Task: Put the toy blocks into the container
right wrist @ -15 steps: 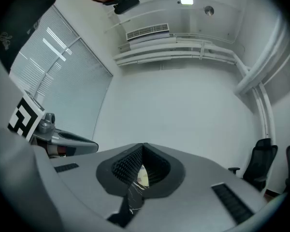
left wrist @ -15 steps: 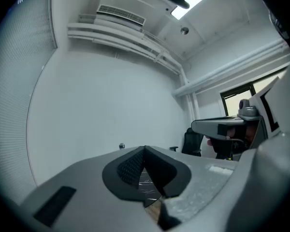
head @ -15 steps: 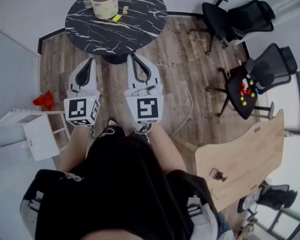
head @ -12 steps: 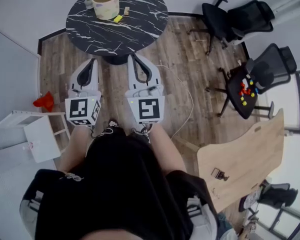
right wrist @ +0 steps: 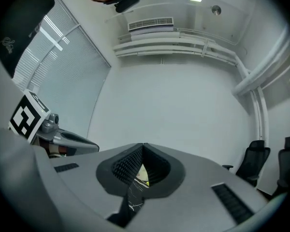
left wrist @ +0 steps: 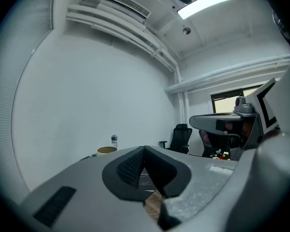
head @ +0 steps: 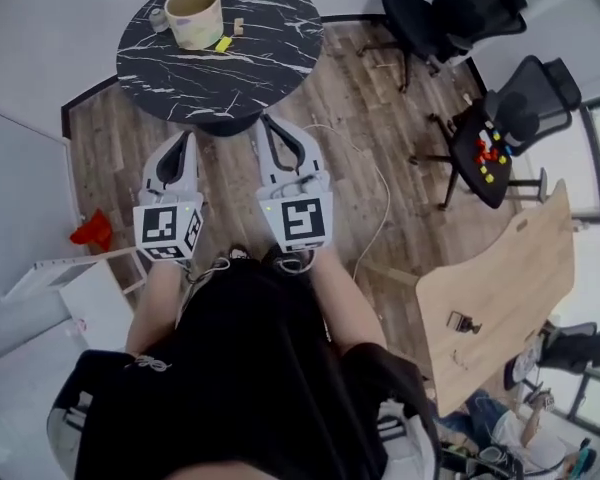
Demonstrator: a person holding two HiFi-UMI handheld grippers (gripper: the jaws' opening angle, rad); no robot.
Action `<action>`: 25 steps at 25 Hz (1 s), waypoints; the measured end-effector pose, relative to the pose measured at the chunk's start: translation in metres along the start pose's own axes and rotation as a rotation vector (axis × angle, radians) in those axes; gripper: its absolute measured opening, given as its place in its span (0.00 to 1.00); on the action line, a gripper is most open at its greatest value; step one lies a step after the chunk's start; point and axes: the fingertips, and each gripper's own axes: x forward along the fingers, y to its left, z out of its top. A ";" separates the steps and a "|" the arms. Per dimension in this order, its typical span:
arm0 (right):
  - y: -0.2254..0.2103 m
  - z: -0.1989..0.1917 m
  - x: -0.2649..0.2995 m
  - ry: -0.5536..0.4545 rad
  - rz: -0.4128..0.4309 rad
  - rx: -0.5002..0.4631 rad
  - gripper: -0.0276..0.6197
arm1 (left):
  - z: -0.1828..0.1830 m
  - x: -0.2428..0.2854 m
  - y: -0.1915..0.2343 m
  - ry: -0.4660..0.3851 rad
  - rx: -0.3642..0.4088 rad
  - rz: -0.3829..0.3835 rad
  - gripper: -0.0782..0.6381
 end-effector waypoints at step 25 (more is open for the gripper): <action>-0.149 -0.099 0.184 0.120 0.236 0.040 0.04 | -0.039 0.238 0.037 0.223 0.041 0.113 0.11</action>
